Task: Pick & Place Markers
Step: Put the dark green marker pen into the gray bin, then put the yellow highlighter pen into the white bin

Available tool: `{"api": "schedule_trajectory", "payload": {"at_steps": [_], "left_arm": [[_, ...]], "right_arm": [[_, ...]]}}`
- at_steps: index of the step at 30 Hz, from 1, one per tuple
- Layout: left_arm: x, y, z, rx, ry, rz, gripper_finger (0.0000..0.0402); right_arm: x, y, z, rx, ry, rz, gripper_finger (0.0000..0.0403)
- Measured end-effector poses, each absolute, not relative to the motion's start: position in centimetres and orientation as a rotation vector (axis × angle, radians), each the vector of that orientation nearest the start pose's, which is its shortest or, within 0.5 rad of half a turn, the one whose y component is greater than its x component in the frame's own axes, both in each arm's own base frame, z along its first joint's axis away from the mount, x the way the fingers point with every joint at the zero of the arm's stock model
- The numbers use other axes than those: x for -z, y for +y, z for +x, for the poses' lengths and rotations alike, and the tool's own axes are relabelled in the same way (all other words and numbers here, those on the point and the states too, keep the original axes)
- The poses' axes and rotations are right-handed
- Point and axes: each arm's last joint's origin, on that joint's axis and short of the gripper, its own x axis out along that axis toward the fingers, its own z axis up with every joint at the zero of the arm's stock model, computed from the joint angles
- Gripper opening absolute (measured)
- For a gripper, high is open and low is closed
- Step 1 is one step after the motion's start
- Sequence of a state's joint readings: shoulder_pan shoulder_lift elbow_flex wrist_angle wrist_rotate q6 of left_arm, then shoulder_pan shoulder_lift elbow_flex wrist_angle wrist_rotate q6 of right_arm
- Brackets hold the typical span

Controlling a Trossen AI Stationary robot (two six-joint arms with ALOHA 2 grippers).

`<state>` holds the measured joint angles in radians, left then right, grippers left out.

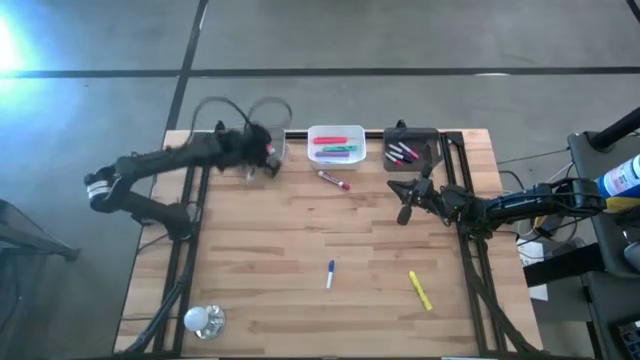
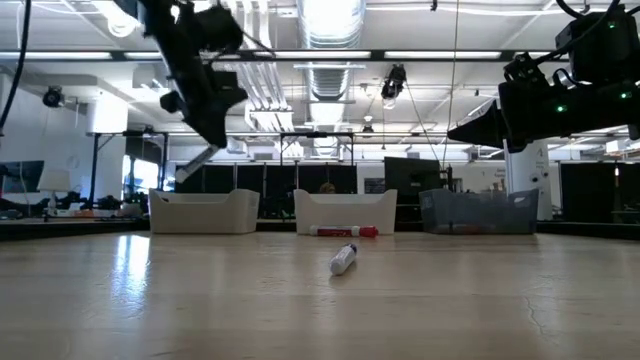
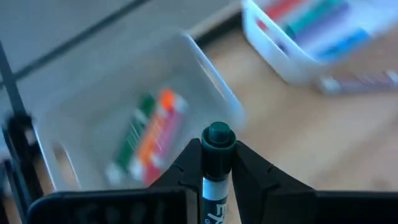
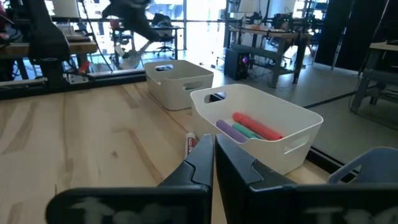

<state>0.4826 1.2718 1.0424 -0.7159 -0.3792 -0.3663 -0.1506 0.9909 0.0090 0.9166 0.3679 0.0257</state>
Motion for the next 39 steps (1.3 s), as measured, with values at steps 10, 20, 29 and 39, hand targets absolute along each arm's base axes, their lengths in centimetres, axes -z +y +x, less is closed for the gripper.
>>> {"api": "schedule_trajectory", "payload": {"at_steps": [10,20,29,39], "left_arm": [[-24.2,22.7,20.0,-1.044,0.920,-0.240,0.0052],[-20.2,24.0,21.3,-0.966,1.045,-0.262,0.0093],[-22.3,22.7,20.5,-0.938,0.986,-0.217,0.0131],[-21.0,15.5,18.5,-0.746,0.480,-0.208,0.0089]], "right_arm": [[-14.8,-3.4,15.3,0.519,0.059,0.015,0.0013],[-14.8,-3.4,15.3,0.519,0.062,0.008,0.0013],[-14.8,-3.4,15.2,0.518,0.064,-0.010,0.0013],[-15.7,-3.4,15.6,0.514,0.028,0.022,0.0013]]}}
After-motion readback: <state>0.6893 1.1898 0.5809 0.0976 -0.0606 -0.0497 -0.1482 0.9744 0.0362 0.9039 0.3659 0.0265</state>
